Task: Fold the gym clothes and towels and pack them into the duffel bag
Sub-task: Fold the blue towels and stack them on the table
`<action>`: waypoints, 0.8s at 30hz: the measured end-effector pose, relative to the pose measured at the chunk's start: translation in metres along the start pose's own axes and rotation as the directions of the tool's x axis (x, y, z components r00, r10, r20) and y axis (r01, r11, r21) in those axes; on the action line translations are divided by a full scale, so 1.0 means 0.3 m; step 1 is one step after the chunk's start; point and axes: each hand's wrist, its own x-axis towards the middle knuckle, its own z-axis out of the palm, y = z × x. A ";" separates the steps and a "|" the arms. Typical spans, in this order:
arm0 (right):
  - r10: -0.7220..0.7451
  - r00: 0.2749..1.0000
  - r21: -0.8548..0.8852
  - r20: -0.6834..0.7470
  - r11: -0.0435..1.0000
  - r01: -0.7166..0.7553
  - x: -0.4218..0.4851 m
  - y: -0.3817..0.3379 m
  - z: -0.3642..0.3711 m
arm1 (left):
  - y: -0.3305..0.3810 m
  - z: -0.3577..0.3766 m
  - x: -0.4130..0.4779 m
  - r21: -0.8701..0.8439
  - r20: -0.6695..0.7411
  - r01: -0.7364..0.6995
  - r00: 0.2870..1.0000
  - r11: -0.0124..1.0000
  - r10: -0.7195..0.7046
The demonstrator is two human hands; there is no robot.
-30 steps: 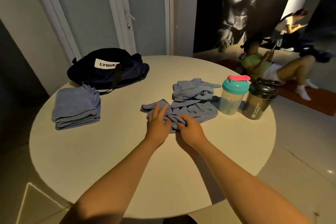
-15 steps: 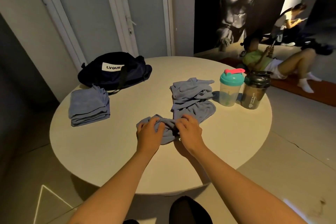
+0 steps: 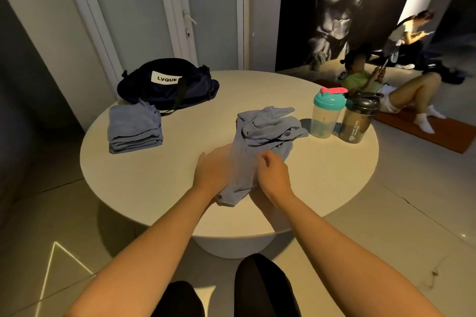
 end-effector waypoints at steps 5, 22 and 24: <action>-0.088 0.995 -0.429 0.054 0.897 0.103 0.104 0.074 -0.011 | 0.044 0.050 0.069 0.162 0.243 -0.046 0.970 0.986 0.006; -0.011 0.999 -0.392 -0.038 0.920 -0.005 0.590 0.073 -0.037 | -0.069 -0.001 0.264 0.390 -0.005 0.123 0.991 0.913 -0.131; 0.147 0.985 -0.379 -0.088 0.910 -0.169 0.645 0.070 -0.029 | -0.106 -0.033 0.280 0.461 -0.060 0.178 0.984 0.869 -0.170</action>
